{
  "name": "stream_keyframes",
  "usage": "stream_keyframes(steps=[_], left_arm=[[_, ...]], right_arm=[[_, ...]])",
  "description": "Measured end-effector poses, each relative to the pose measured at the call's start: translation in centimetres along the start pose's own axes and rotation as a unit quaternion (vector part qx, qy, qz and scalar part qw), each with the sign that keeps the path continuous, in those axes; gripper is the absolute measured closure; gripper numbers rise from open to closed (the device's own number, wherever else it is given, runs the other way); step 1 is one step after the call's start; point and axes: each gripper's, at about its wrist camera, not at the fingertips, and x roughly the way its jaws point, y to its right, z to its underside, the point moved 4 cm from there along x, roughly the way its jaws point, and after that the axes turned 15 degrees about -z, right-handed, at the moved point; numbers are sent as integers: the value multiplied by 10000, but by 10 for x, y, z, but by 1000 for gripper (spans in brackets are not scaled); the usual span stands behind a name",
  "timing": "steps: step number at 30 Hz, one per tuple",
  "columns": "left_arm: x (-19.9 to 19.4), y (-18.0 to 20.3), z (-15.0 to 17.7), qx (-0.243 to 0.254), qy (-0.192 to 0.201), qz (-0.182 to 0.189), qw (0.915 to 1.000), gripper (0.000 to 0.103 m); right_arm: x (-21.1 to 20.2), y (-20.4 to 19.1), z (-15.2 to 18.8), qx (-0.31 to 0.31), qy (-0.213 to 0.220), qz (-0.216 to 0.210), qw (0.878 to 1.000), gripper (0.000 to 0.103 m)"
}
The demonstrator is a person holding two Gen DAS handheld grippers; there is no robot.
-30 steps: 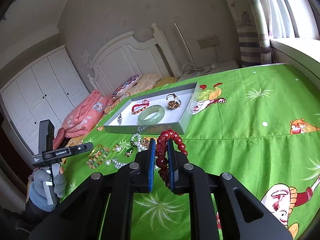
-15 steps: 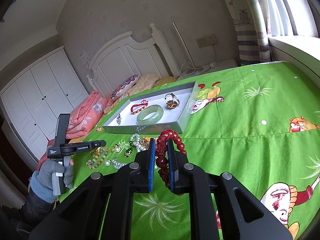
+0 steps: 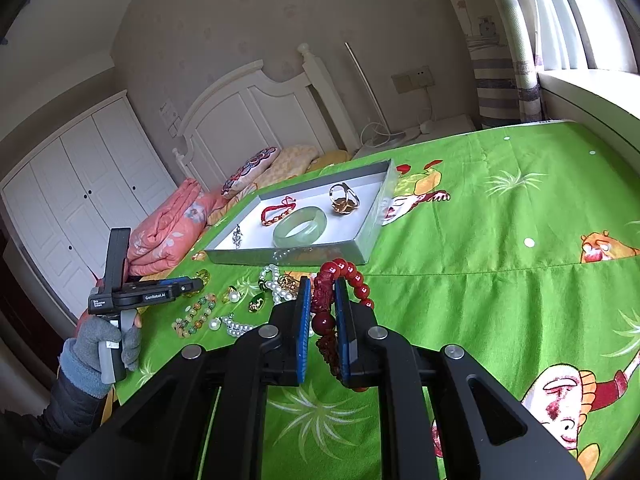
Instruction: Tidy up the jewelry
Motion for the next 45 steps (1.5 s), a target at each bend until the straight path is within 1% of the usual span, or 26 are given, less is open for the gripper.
stream_keyframes(steps=[2,3,4,5,6,7,8,9,10,13,17,21,26,31,36,42,45], left_arm=[[2,3,2,77,84,-109,9999,53],[3,3,1,68,83,-65,9999,54],[4,3,0,61,79,-9,10000,59],[4,4,0,86,103,57,9999,71],[3,5,-1,150,151,72,9997,76],[2,8,0,243,196,74,9995,84],[0,12,1,336,247,76,9991,94],[-2,15,2,416,289,69,9987,98],[-3,16,4,433,325,31,9985,99],[-9,12,8,284,439,57,9986,100],[-32,2,6,63,831,83,9965,100],[-53,2,-6,119,1060,102,9942,100],[-70,14,-17,298,1239,184,9917,100],[-76,32,-18,415,1286,346,9902,100],[-74,47,-27,625,1293,414,9888,100],[-61,57,-51,680,1176,584,9890,99],[-51,63,-63,694,1116,578,9896,99]], right_arm=[[0,0,0,5,-3,3,10000,90],[0,-1,0,6,-7,7,10000,90],[0,-1,0,4,-10,8,10000,90],[0,-1,0,6,-10,9,10000,90],[1,-1,0,4,-12,6,10000,90],[1,-1,0,1,-21,0,10000,90],[1,-1,1,-10,-31,-6,10000,90],[2,-2,1,-33,-41,-5,10000,90],[2,-3,1,-58,-43,10,10000,90],[0,-5,1,-121,12,52,9999,90],[-6,-6,0,-151,168,60,9997,91],[-8,-15,0,-367,223,138,9990,91],[-5,-22,-7,-492,315,146,9982,91],[-10,-19,-12,-413,347,143,9984,91],[-11,-21,-21,-547,306,238,9978,91],[9,-22,-44,-724,188,315,9967,91],[25,-26,-57,-828,111,315,9960,91]])
